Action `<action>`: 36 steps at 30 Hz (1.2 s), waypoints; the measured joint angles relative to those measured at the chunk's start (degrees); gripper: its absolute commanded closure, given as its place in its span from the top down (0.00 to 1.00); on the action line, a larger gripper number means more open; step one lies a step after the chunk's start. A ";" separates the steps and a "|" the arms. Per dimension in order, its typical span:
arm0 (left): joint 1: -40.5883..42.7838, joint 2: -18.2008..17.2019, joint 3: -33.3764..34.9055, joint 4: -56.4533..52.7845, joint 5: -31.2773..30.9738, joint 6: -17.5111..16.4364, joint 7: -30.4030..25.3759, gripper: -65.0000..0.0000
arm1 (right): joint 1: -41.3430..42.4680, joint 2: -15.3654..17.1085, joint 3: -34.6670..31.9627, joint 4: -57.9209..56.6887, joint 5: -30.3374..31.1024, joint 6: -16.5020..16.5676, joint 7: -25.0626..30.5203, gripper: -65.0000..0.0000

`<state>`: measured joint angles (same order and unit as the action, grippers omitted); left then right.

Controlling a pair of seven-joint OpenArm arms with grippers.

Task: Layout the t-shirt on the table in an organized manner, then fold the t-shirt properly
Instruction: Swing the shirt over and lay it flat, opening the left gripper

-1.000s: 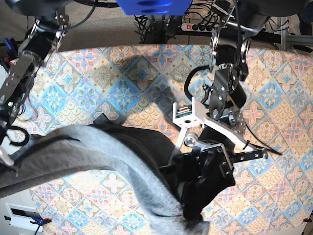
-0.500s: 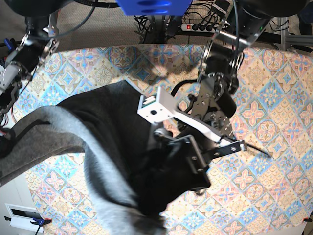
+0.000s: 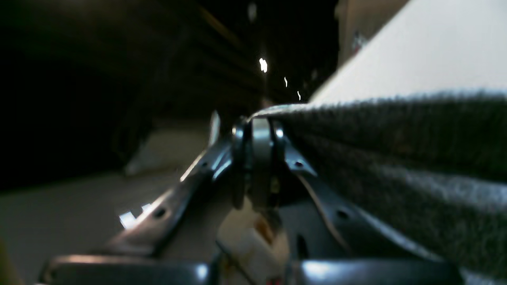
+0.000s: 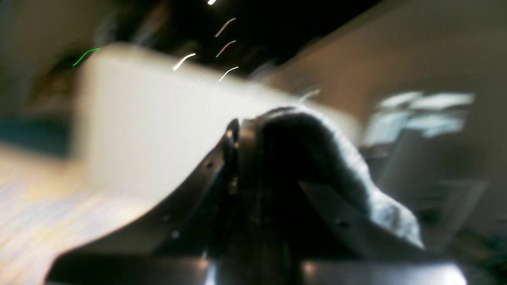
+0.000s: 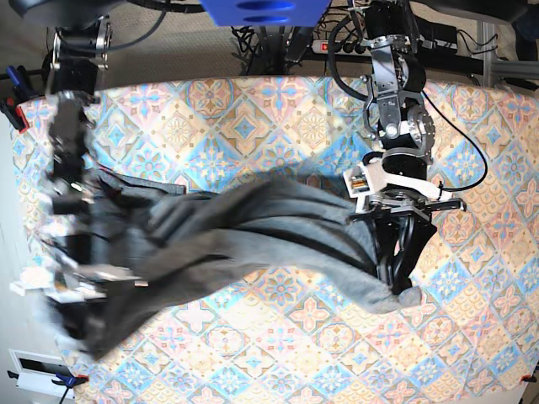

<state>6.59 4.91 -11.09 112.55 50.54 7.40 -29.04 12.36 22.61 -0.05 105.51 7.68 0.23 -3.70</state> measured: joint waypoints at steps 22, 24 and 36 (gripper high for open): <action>-24.96 -14.51 -12.92 -63.41 -1.22 0.11 19.69 0.09 | 33.79 -25.03 -39.15 -89.09 -0.61 -2.36 9.88 0.20; -24.28 -14.64 -12.98 -63.82 -1.25 0.11 20.13 0.22 | 33.48 -25.33 -39.45 -89.42 -0.59 -3.50 9.55 0.30; -24.24 -14.82 -12.90 -65.24 -7.63 -0.09 20.17 0.46 | 32.48 -16.48 -25.79 -73.46 6.54 -3.34 8.15 0.30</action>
<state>-17.65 -9.91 -23.99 47.31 42.92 7.31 -8.86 44.84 6.13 -25.85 32.05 14.22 -3.11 4.45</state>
